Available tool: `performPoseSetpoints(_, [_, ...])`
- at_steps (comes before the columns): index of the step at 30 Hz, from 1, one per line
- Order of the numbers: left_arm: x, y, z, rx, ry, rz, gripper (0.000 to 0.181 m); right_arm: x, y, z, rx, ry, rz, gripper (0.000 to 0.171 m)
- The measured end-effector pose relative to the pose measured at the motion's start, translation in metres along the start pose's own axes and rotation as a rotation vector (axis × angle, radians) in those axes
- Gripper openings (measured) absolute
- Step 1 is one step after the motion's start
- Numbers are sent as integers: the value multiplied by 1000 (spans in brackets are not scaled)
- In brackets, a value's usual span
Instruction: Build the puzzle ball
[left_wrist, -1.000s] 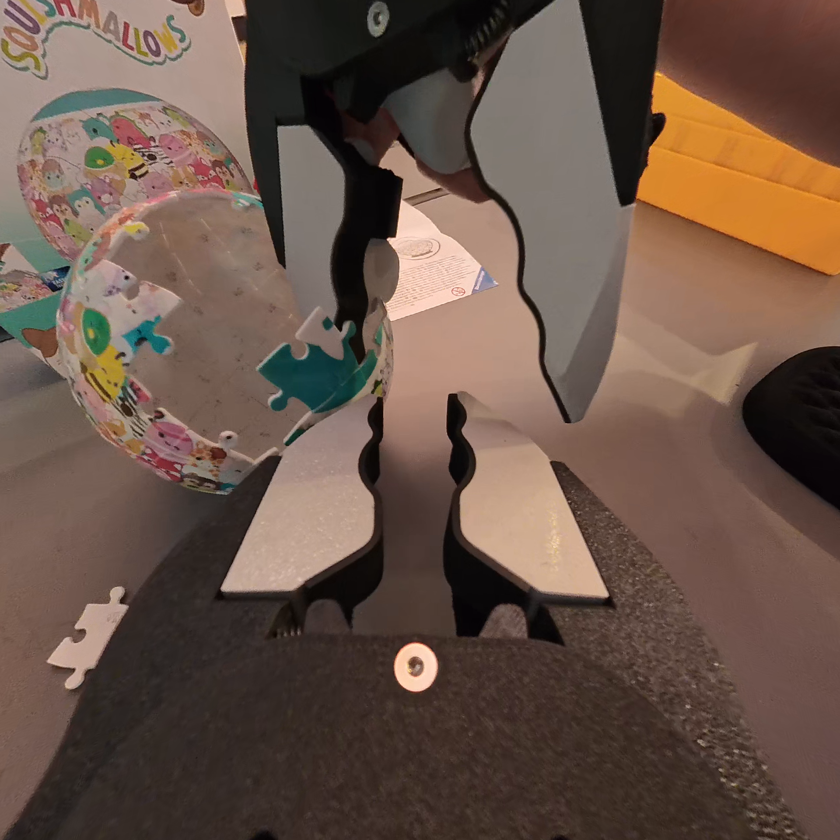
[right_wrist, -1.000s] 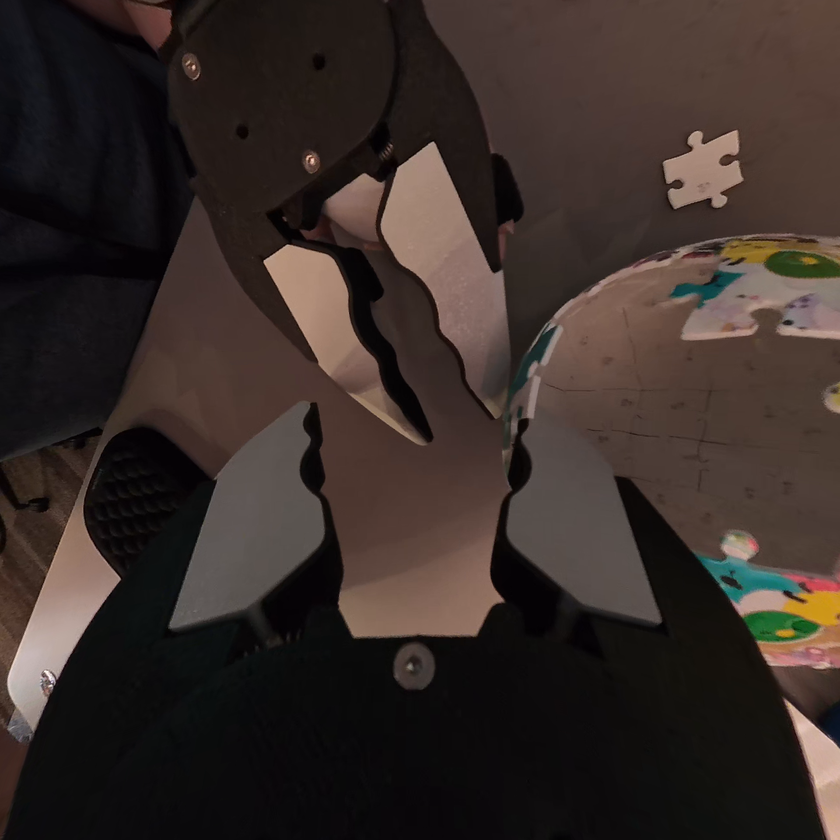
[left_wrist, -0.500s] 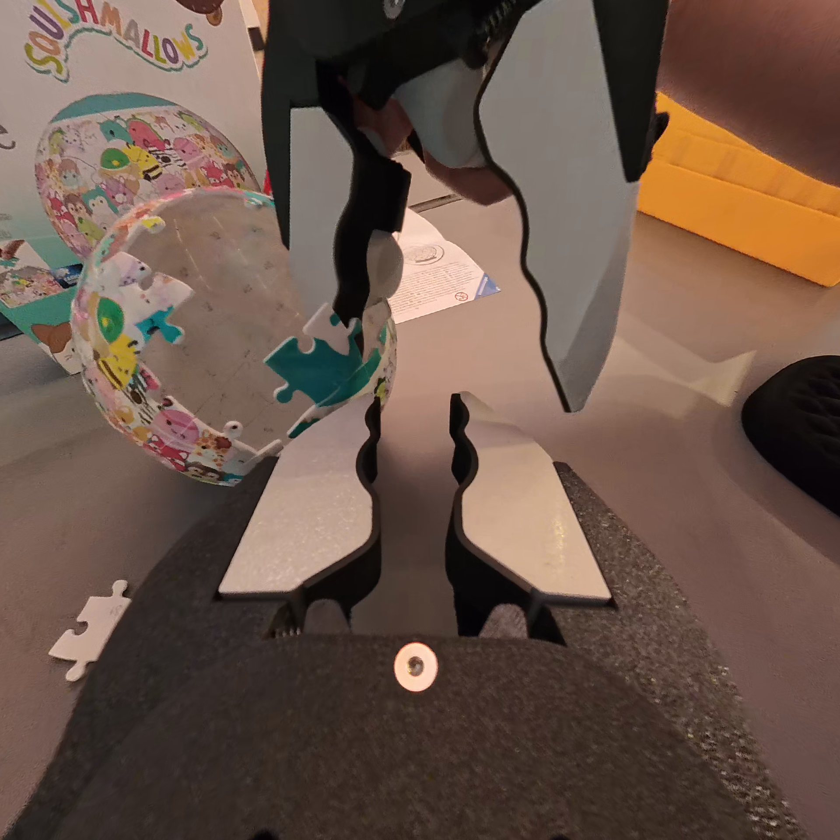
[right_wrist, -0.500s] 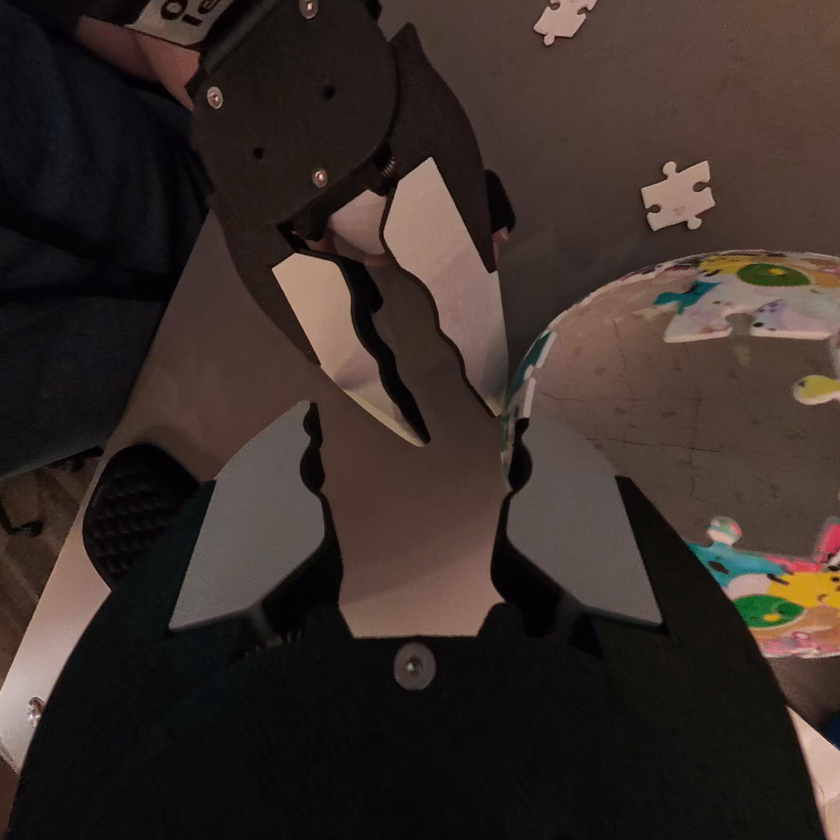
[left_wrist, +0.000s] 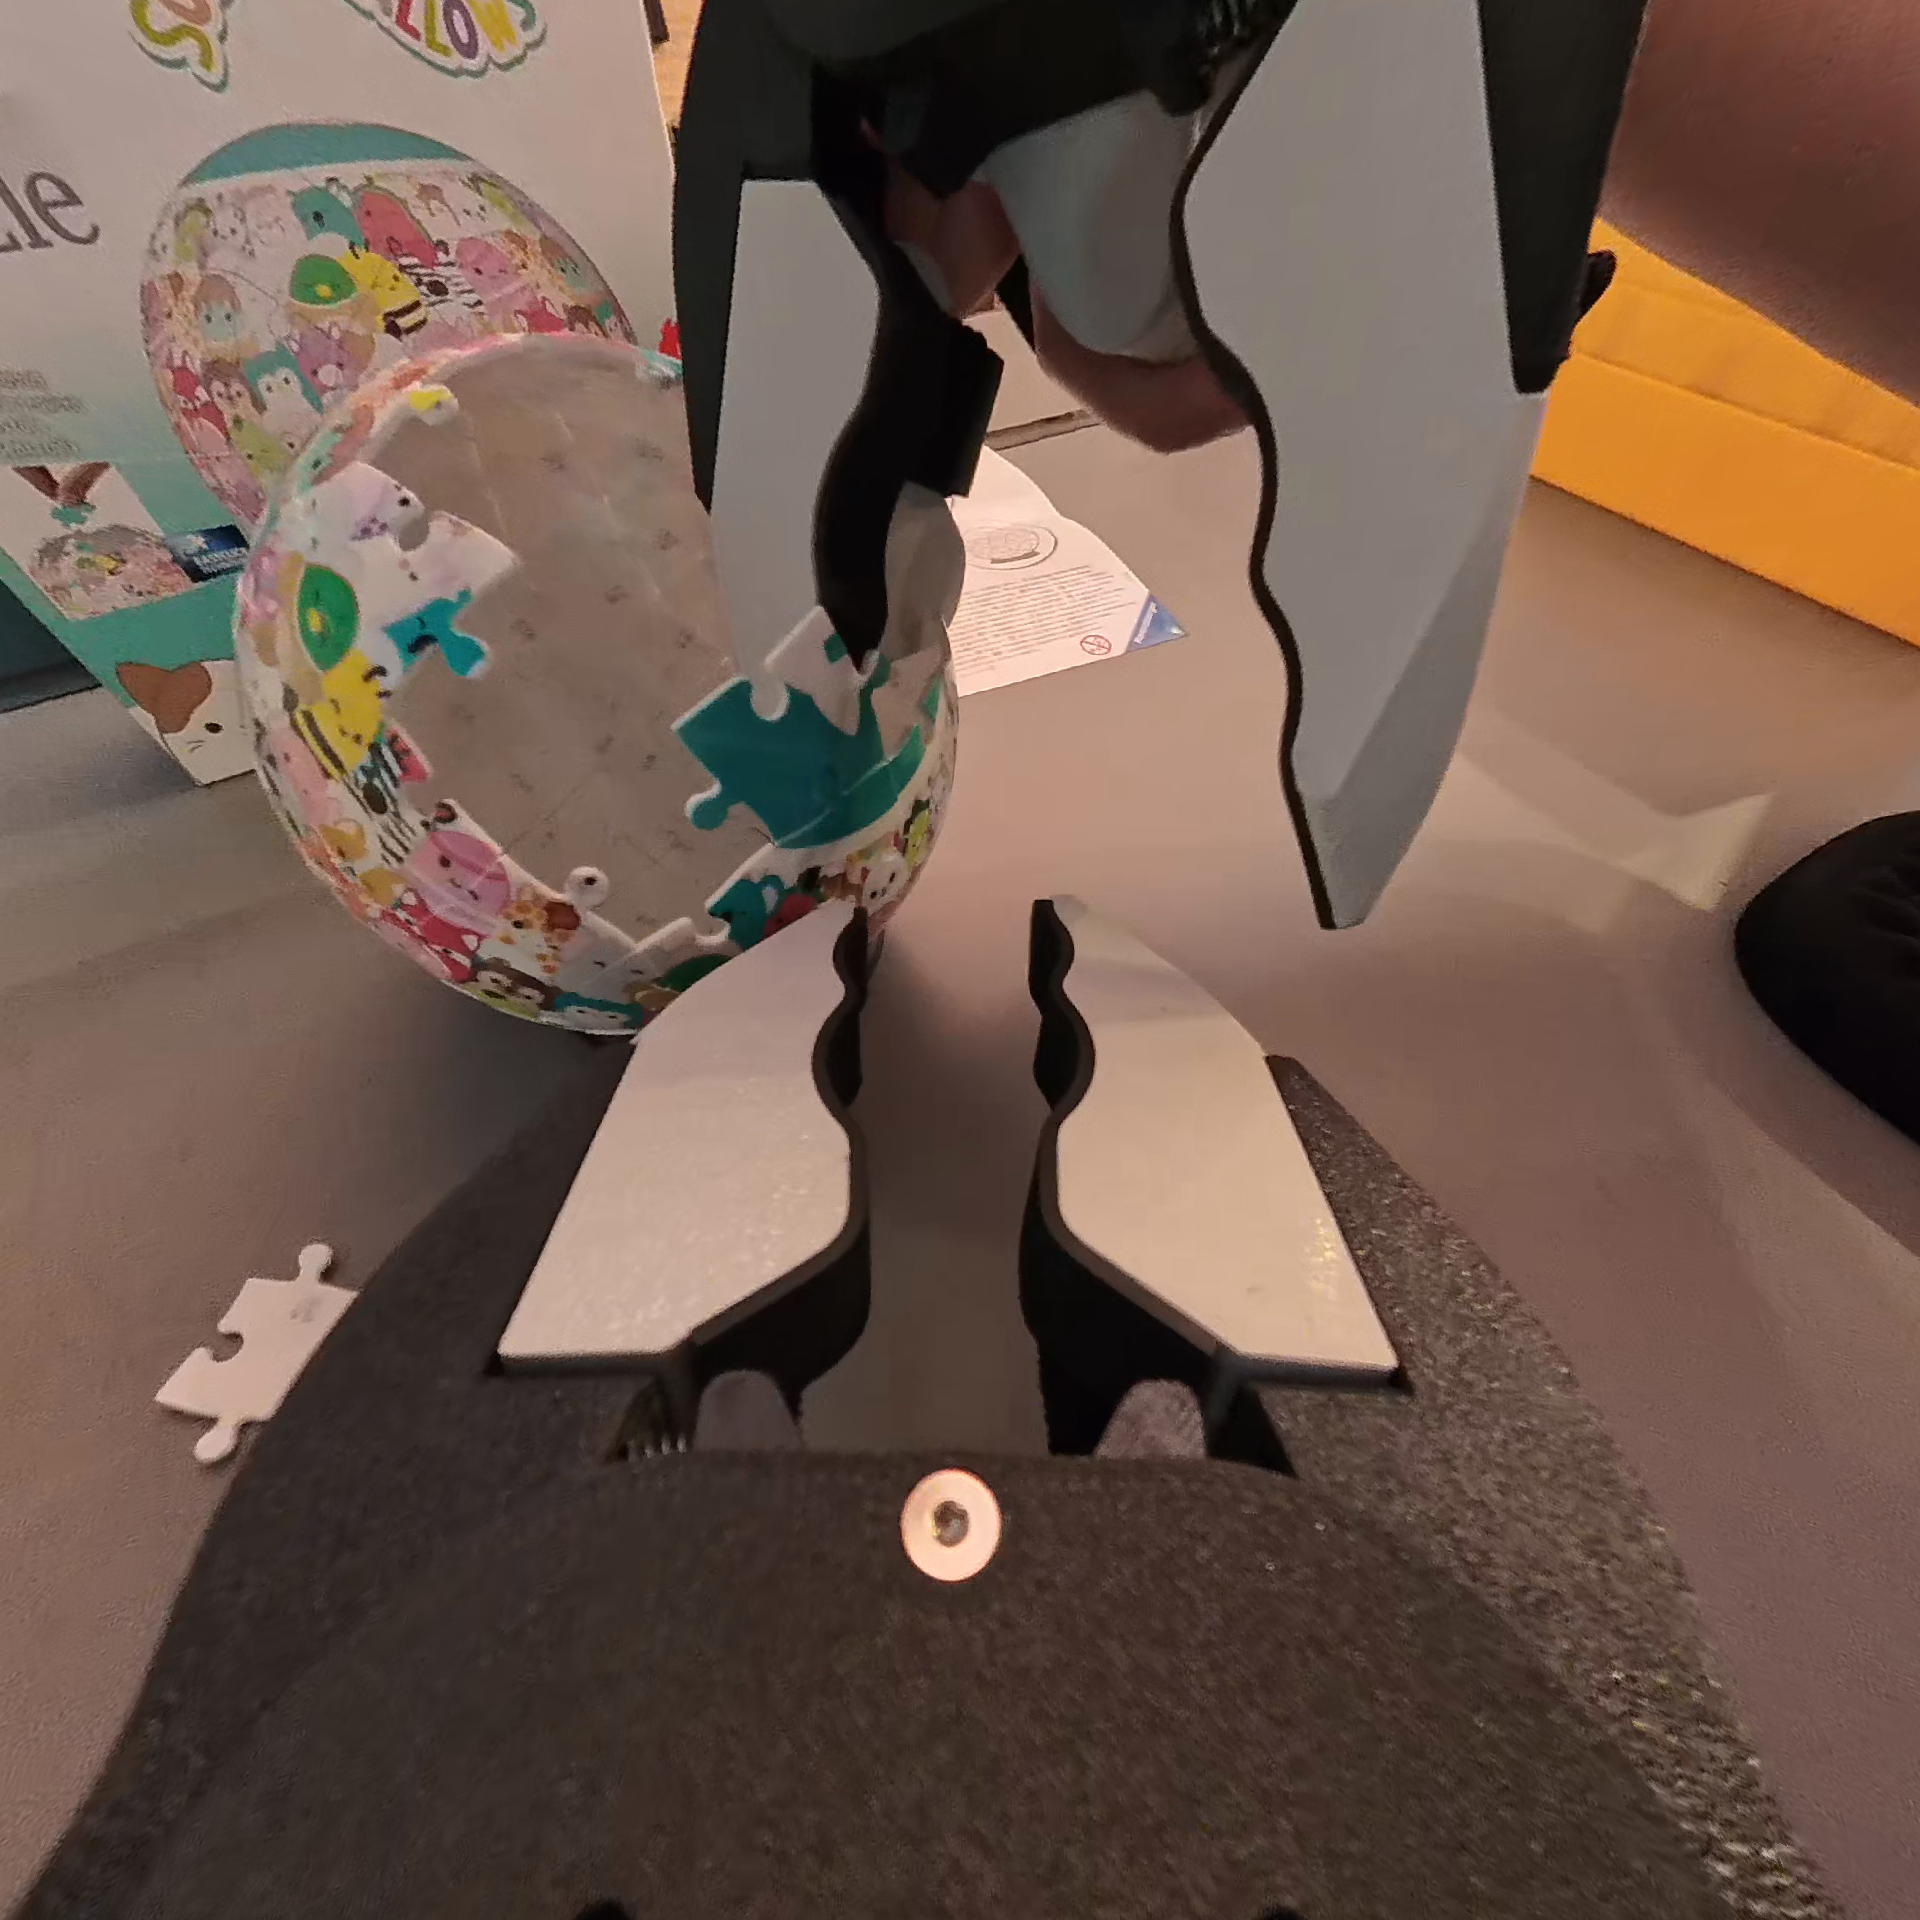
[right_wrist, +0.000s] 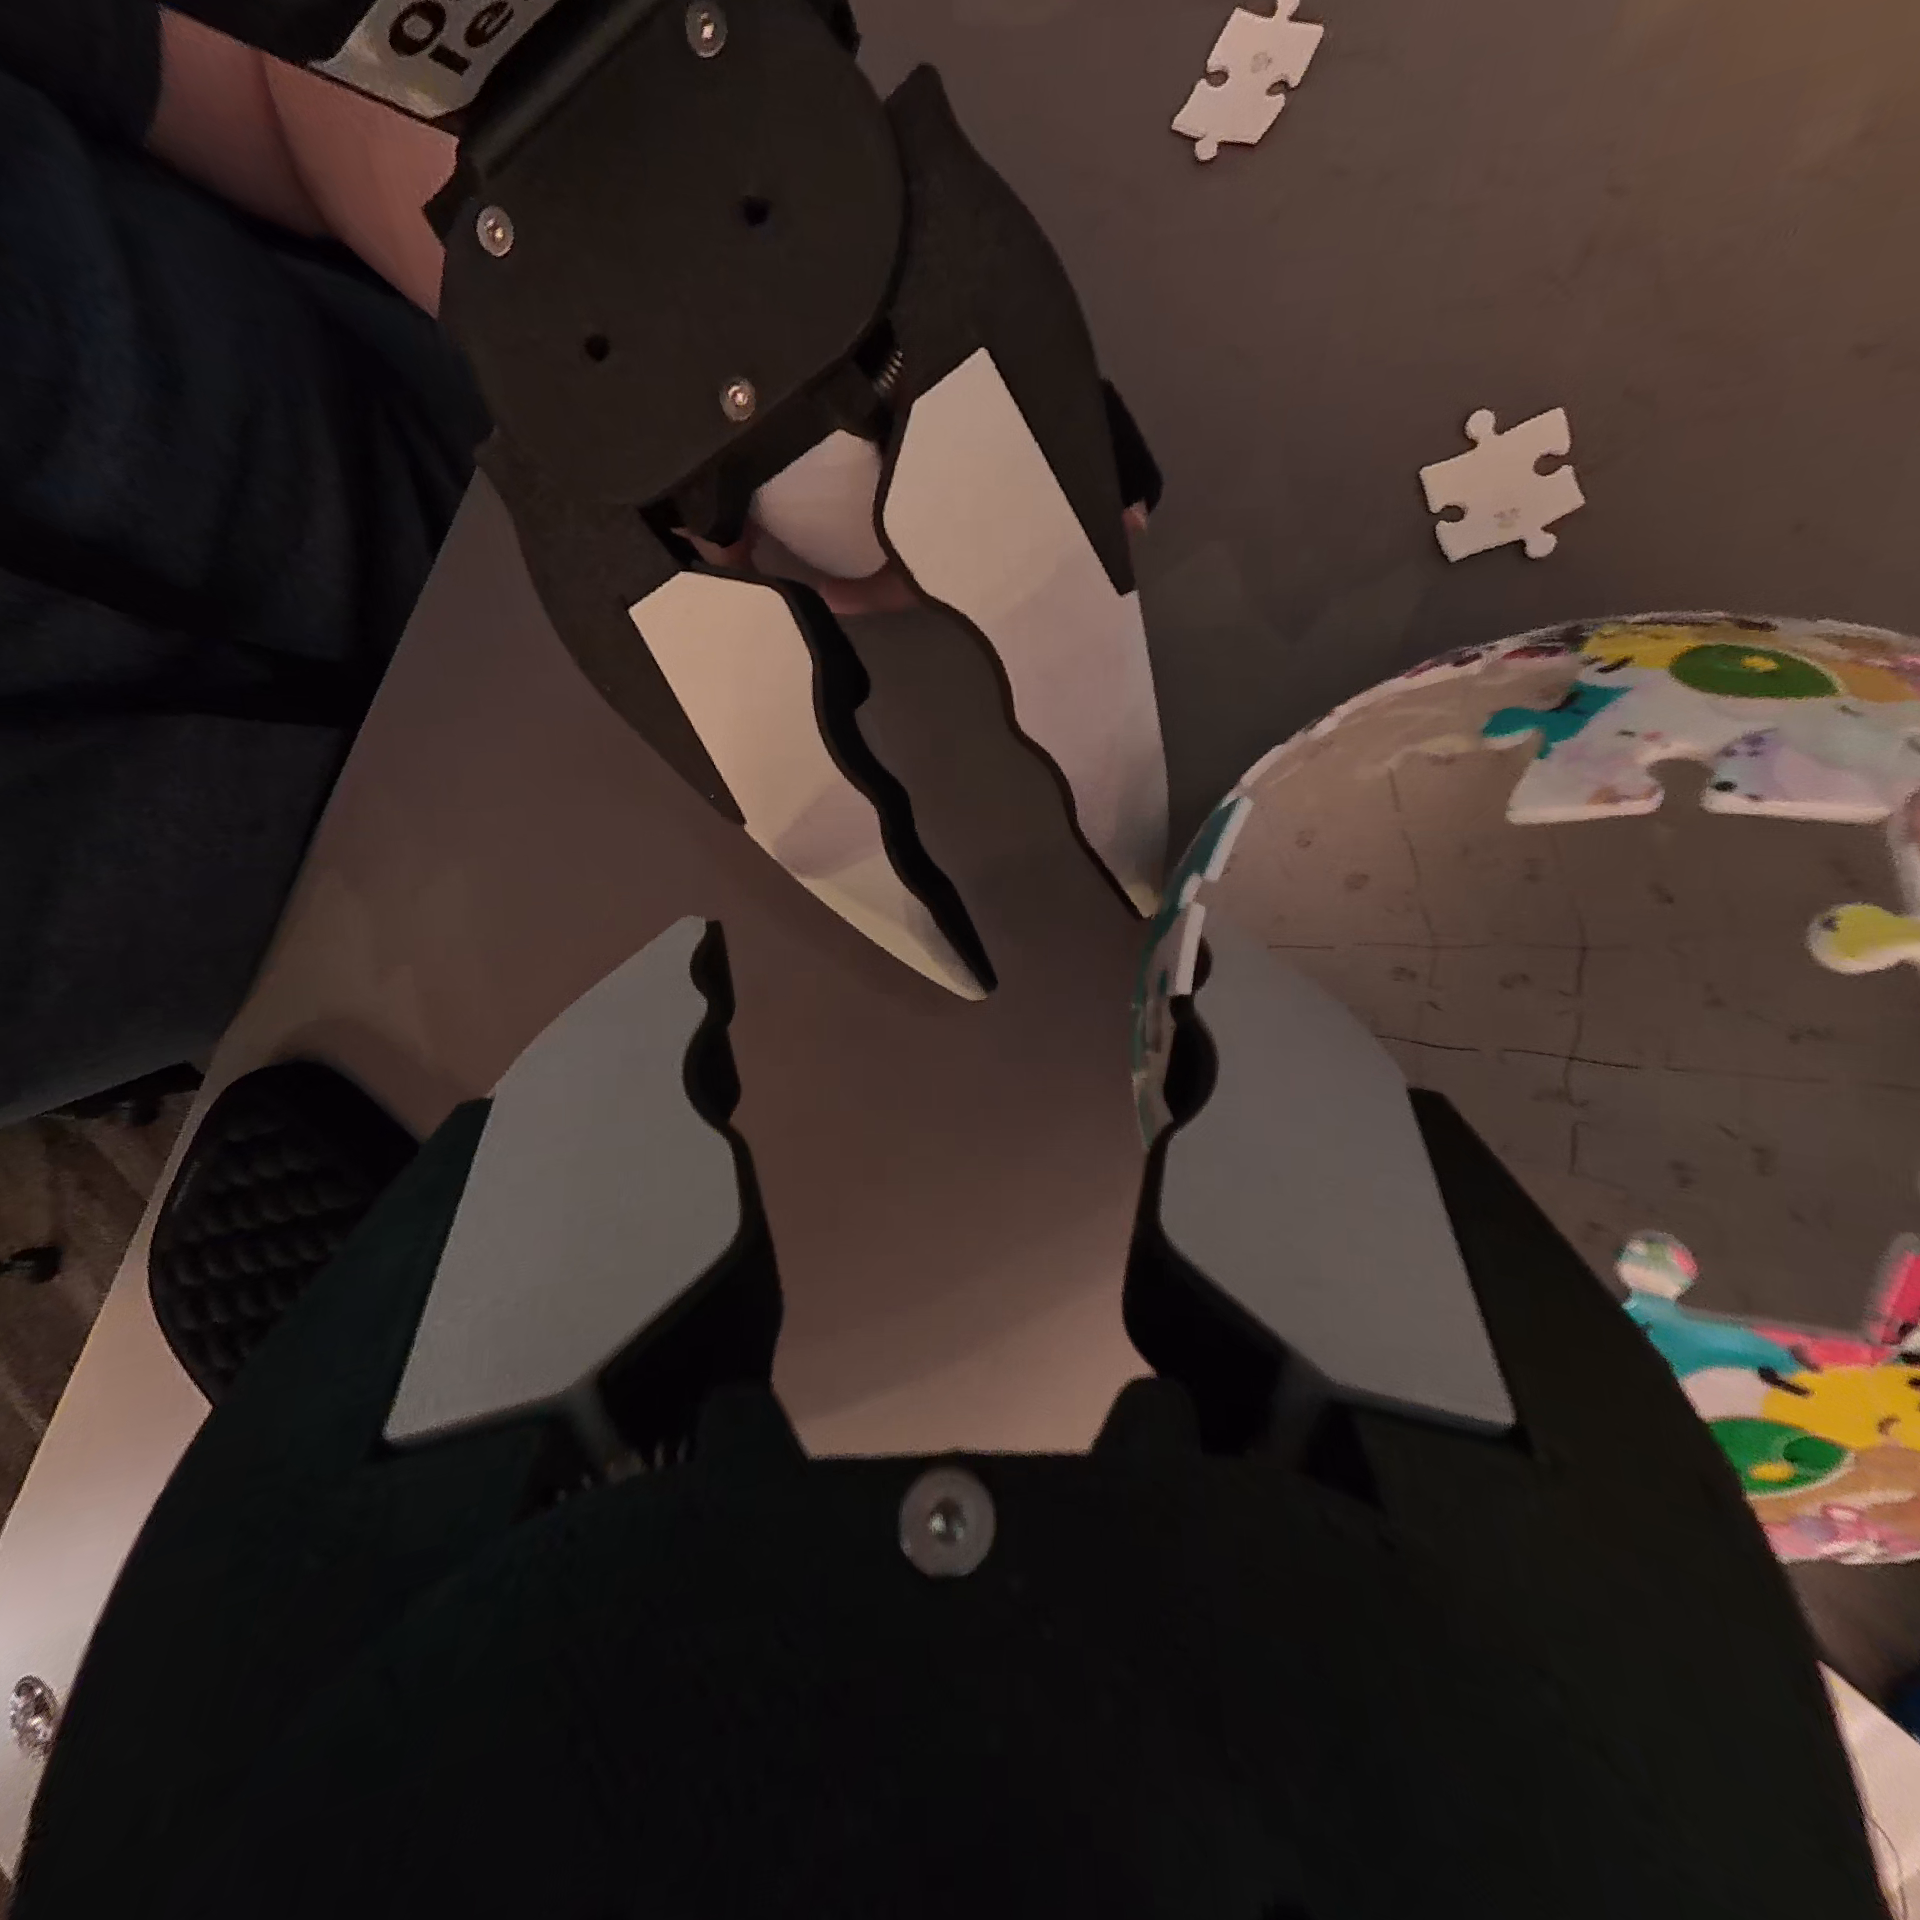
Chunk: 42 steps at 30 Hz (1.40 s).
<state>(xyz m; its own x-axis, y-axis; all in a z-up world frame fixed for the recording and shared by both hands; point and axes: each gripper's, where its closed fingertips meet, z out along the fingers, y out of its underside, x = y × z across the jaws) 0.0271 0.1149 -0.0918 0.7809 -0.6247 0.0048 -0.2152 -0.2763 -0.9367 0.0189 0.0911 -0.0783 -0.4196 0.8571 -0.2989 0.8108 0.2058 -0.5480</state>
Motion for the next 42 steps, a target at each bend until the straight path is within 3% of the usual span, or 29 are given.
performPoseSetpoints(11, [6, 14, -8, -32, 30, 1, 31, 11, -1, -1, 12, 122, -11, 81])
performPoseSetpoints(25, [2, 14, -18, -42, 47, -2, 30, 42, -4, 5, -54, 400, 20, 26])
performPoseSetpoints(42, [7, 15, -18, -59, 69, 3, 30, 47, -2, 8, -55, 434, 55, 6])
